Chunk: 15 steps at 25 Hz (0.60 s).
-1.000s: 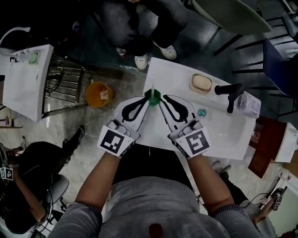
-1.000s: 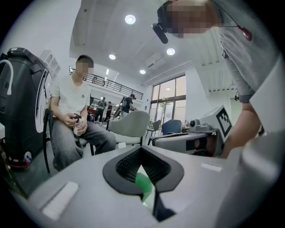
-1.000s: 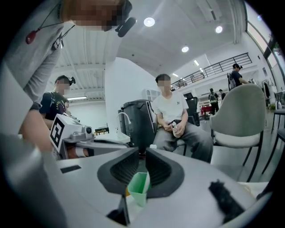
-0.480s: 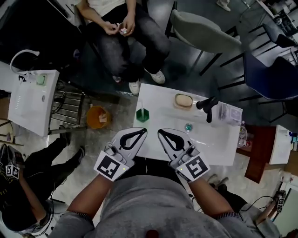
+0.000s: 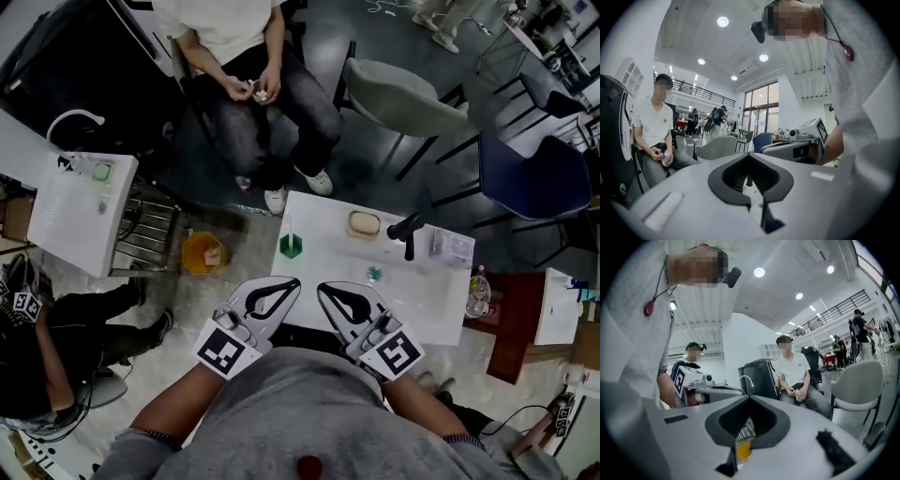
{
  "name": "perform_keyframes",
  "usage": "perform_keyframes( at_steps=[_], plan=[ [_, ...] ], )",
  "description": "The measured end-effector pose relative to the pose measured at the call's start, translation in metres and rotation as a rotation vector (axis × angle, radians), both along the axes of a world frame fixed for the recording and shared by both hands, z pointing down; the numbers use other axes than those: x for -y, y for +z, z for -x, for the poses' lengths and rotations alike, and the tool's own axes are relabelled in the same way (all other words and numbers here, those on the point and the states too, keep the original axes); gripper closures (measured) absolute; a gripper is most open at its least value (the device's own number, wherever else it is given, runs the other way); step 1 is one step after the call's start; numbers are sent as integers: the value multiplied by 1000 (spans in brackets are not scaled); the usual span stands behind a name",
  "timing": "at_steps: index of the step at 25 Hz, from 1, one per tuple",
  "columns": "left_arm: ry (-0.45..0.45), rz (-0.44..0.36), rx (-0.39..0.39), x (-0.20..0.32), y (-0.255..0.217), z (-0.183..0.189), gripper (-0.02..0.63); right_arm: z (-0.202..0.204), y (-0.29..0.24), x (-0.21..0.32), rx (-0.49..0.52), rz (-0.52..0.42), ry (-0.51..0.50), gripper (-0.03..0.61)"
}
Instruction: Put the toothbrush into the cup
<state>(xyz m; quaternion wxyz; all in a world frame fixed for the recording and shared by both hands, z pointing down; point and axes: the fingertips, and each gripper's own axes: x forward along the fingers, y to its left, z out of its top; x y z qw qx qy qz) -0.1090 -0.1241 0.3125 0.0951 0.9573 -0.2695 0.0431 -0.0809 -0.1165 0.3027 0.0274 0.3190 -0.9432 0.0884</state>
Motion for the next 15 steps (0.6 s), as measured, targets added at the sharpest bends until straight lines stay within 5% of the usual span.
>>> perform_keyframes(
  at_steps=[15],
  plan=[
    [-4, -28, -22, -7, -24, 11, 606, 18, -31, -6, -13, -69, -70, 565]
  ],
)
